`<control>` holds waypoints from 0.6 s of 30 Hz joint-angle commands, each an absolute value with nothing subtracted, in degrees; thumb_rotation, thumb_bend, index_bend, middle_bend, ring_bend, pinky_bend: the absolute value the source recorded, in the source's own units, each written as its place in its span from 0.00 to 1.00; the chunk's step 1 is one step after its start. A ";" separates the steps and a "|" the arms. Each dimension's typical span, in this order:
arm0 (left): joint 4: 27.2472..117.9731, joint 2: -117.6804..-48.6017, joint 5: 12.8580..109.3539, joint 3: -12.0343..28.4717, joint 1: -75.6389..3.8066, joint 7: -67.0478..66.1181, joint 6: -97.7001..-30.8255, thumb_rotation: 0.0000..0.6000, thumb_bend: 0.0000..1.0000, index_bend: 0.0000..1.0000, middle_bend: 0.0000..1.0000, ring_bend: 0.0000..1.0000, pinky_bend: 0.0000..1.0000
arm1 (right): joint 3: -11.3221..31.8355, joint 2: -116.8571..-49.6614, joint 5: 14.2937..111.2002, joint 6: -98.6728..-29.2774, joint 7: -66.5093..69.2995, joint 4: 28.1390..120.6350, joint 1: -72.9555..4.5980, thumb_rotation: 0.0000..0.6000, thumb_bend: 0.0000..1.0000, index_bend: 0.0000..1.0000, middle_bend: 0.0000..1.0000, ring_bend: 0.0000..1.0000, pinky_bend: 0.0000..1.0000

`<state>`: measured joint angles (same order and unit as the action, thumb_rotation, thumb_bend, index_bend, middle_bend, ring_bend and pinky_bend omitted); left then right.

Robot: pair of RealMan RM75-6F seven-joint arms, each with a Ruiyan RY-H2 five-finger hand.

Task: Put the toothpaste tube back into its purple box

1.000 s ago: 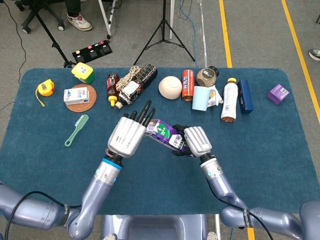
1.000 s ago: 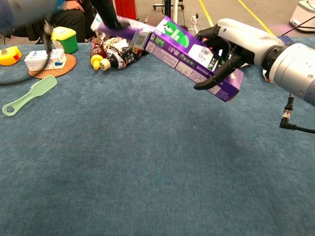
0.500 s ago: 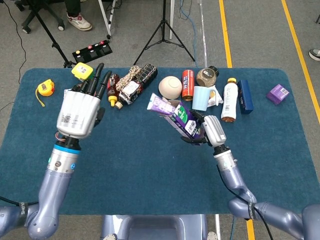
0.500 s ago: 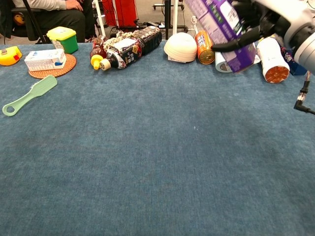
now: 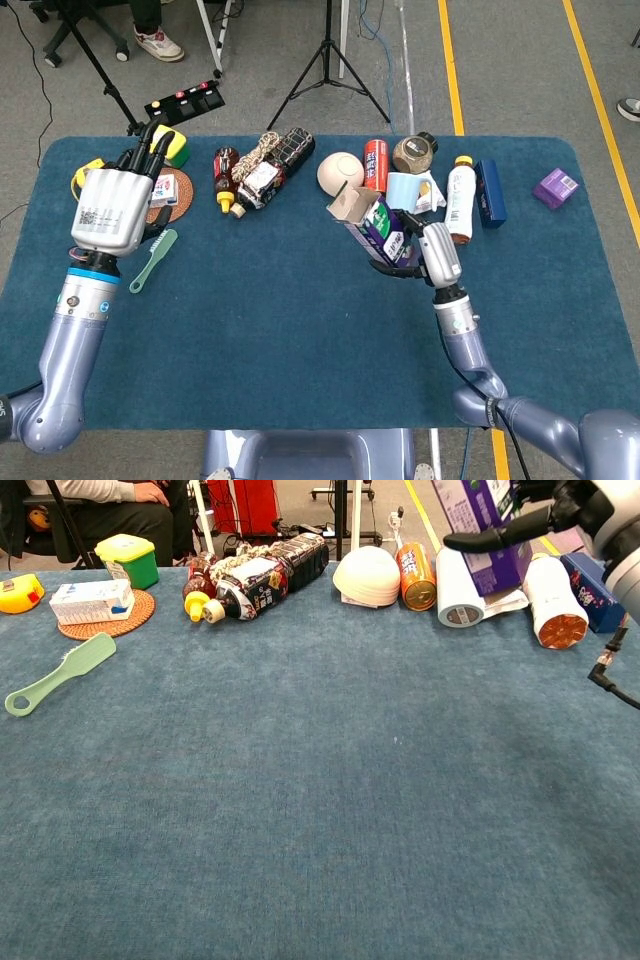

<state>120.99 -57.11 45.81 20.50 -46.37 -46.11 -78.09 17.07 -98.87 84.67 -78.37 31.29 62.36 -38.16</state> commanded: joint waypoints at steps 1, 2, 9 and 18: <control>120.14 -56.13 47.32 18.84 -44.77 -43.74 -76.95 1.00 0.30 0.00 0.00 0.24 0.51 | 13.61 -95.99 85.63 -73.20 25.62 61.62 -38.77 1.00 0.53 0.51 0.61 0.59 0.71; 119.83 -55.88 47.73 18.37 -44.28 -42.91 -76.62 1.00 0.30 0.00 0.00 0.23 0.50 | 12.73 -95.14 85.92 -71.78 24.06 61.59 -38.97 1.00 0.53 0.51 0.61 0.59 0.71; 115.63 -54.85 50.14 15.18 -41.05 -36.51 -73.46 1.00 0.30 0.00 0.00 0.21 0.48 | 6.71 -92.31 89.06 -65.52 15.09 60.17 -39.80 1.00 0.52 0.51 0.60 0.59 0.70; 107.19 -55.80 51.05 12.80 -38.54 -27.48 -67.70 1.00 0.30 0.00 0.00 0.21 0.46 | 3.39 -93.14 90.91 -60.89 6.87 60.84 -41.39 1.00 0.52 0.48 0.59 0.57 0.69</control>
<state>108.73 -55.38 50.74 13.44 -39.17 -28.93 -68.93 4.17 -92.95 90.19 -61.98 9.42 60.46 -40.71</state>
